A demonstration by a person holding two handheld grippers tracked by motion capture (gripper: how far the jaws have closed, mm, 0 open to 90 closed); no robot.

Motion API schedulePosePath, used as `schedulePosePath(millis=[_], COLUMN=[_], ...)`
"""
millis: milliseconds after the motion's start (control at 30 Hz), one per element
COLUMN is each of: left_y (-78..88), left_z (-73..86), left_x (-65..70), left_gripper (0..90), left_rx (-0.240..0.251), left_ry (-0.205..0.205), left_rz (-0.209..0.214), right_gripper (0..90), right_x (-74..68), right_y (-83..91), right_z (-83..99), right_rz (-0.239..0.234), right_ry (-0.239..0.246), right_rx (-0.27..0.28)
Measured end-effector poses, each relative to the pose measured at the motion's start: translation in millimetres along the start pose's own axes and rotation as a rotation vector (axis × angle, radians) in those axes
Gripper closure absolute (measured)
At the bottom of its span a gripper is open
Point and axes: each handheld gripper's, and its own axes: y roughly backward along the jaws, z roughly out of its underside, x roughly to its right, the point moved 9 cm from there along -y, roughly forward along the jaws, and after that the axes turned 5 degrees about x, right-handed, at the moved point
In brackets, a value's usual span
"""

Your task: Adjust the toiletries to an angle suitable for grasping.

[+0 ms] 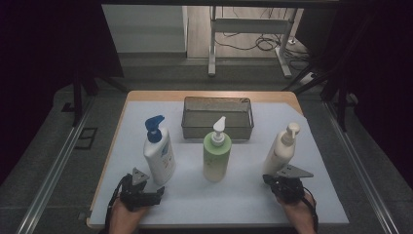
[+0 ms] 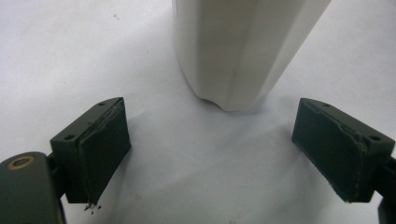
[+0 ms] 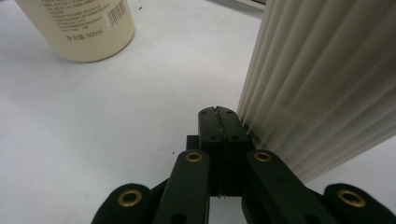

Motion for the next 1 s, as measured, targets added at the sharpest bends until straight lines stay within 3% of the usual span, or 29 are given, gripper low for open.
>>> schedulePosePath(millis=[700,1000], left_y=[0.0,0.0], left_z=[0.0,0.0], left_x=[0.0,0.0], left_gripper=[10.8,10.8], left_rx=[0.0,0.0], left_ry=[0.001,0.001], left_rz=[0.001,0.002], right_gripper=[89.6,89.6], right_x=[9.4,20.2], right_y=[7.1,14.1], right_z=[4.9,9.0], right_rz=[0.025,0.038], right_ry=[0.002,-0.012], right_rx=[-0.019,-0.023])
